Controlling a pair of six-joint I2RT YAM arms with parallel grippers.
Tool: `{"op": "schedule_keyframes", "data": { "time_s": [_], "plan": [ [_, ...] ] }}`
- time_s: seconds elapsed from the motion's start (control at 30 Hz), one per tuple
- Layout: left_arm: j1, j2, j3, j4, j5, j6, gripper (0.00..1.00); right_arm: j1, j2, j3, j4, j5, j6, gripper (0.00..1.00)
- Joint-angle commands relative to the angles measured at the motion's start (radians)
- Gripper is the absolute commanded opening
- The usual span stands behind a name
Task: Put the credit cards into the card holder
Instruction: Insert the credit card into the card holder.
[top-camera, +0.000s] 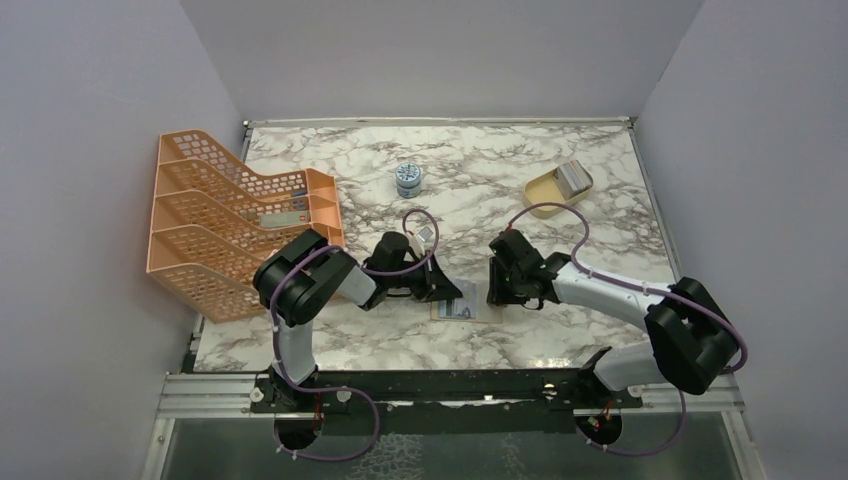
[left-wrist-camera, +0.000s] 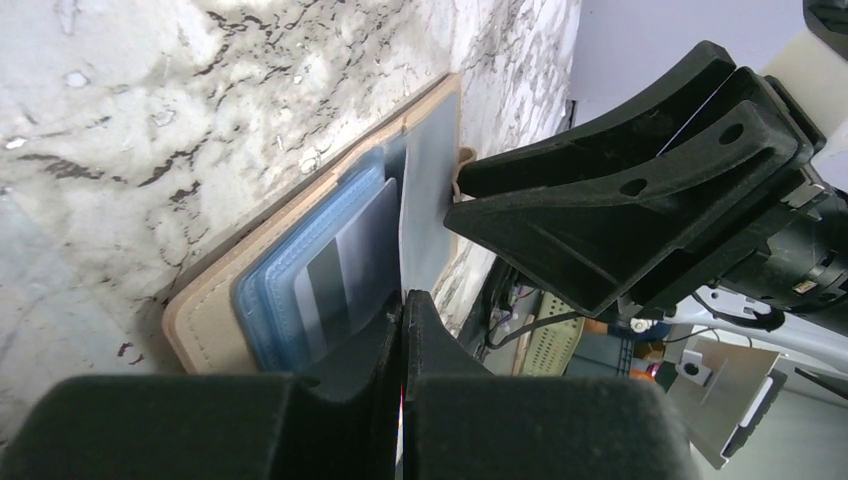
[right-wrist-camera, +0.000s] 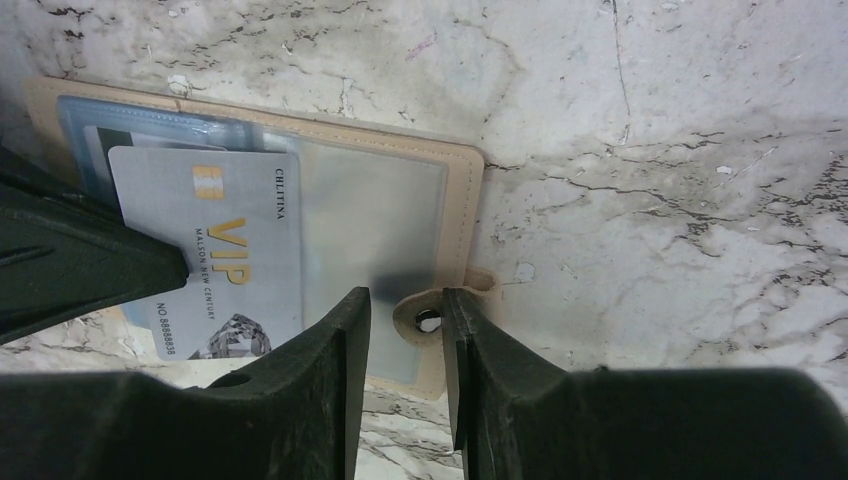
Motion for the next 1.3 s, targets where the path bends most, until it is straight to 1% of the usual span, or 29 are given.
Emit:
{"op": "schedule_keyframes", "data": {
  "time_s": [0.0,0.07,0.23,0.33,0.67,0.87,1.07,1.13,1.17,1.27],
  "plan": [
    [-0.014,0.018,-0.012,0.067,-0.006,-0.012,0.00,0.004,0.041,0.001,0.030,0.041,0.011,0.32],
    [-0.020,0.019,-0.017,0.073,-0.025,-0.011,0.00,0.004,0.047,-0.018,0.052,0.020,0.022,0.29],
    [-0.041,0.041,-0.028,0.128,-0.053,-0.042,0.00,0.004,0.038,-0.059,0.092,-0.005,0.045,0.29],
    [-0.047,0.049,-0.036,0.158,-0.061,-0.058,0.00,0.004,0.033,-0.060,0.088,-0.001,0.048,0.29],
    [-0.051,0.037,-0.063,0.169,-0.130,-0.063,0.00,0.004,-0.016,-0.044,0.045,-0.007,0.045,0.29],
    [-0.082,0.051,-0.050,0.170,-0.168,-0.064,0.00,0.005,-0.029,-0.098,0.082,-0.045,0.075,0.34],
    [-0.090,0.036,-0.064,0.166,-0.224,-0.070,0.00,0.005,-0.044,-0.110,0.095,-0.063,0.090,0.34],
    [-0.089,0.019,-0.059,0.138,-0.228,-0.060,0.08,0.004,-0.052,-0.091,0.077,-0.050,0.082,0.34],
    [-0.089,0.007,-0.052,0.114,-0.229,-0.048,0.14,0.004,-0.058,-0.077,0.060,-0.038,0.076,0.34],
    [-0.088,-0.049,-0.027,-0.004,-0.248,0.006,0.29,0.004,-0.085,-0.038,0.016,-0.008,0.051,0.34]
  ]
}}
